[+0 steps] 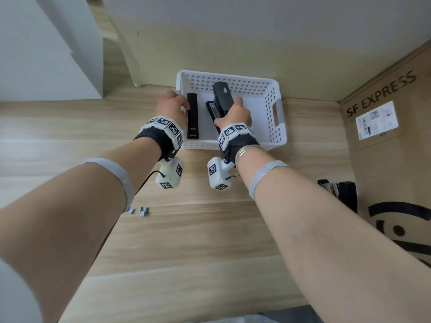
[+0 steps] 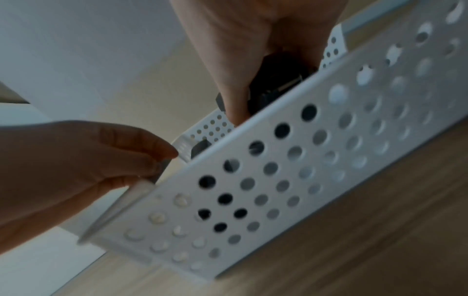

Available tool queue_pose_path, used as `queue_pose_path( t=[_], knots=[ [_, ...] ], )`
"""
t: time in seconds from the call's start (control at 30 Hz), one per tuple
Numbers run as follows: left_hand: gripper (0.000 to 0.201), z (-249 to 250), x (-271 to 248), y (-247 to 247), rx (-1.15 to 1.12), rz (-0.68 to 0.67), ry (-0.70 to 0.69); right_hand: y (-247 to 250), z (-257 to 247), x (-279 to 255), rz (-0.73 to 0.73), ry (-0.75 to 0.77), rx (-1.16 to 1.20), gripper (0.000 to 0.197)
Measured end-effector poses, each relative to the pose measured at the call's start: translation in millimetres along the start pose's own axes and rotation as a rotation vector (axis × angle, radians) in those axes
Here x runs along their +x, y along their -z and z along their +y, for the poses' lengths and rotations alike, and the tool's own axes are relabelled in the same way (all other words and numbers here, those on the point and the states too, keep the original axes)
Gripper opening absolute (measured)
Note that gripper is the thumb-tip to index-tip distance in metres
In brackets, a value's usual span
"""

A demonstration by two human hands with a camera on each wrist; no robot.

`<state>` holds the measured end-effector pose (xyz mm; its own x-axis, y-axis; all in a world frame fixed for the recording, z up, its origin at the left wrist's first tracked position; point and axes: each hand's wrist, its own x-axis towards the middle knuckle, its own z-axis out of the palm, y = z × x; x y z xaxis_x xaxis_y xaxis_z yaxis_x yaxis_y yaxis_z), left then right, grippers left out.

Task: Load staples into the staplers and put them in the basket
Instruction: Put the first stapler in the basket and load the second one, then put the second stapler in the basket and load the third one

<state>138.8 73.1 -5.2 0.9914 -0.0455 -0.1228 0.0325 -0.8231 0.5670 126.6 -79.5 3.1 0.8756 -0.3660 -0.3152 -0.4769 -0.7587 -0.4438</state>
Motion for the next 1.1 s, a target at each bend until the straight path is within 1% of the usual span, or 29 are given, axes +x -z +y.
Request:
queue_pose_path(
  t=[0.1, 0.2, 0.33, 0.4, 0.5, 0.63, 0.73, 0.87, 1.0, 1.1],
  knots=[
    [0.027, -3, 0, -1, -0.032, 0.031, -0.029, -14, 0, 1, 0.005, -0.017, 0.01, 0.054],
    [0.026, -4, -2, -1, -0.04, 0.047, -0.044, -22, 0, 1, -0.028, -0.011, -0.021, 0.059],
    [0.027, -2, -2, -1, -0.009, 0.041, -0.046, -23, -3, 2, -0.073, 0.02, -0.054, 0.063],
    [0.029, 1, -3, 0, 0.026, 0.021, -0.042, -21, -4, 0, -0.073, 0.013, -0.045, 0.065],
    [0.029, 9, -7, 0, 0.066, 0.008, -0.045, -12, 0, -8, 0.016, 0.007, 0.001, 0.063],
    [0.032, 32, -19, -2, 0.036, 0.007, -0.099, 12, 16, -21, 0.151, 0.004, 0.033, 0.052],
    [0.033, 58, -32, -11, -0.01, -0.018, -0.148, 33, 44, -33, 0.217, -0.036, 0.021, 0.042],
    [0.033, 90, -56, -38, -0.038, -0.078, -0.243, 61, 99, -50, 0.272, -0.098, -0.029, 0.029],
    [0.033, 121, -86, -71, -0.043, -0.174, -0.291, 89, 161, -72, 0.3, -0.242, -0.106, 0.026],
    [0.033, 138, -108, -97, -0.029, -0.261, -0.318, 105, 205, -88, 0.334, -0.328, -0.148, 0.031]
  ],
)
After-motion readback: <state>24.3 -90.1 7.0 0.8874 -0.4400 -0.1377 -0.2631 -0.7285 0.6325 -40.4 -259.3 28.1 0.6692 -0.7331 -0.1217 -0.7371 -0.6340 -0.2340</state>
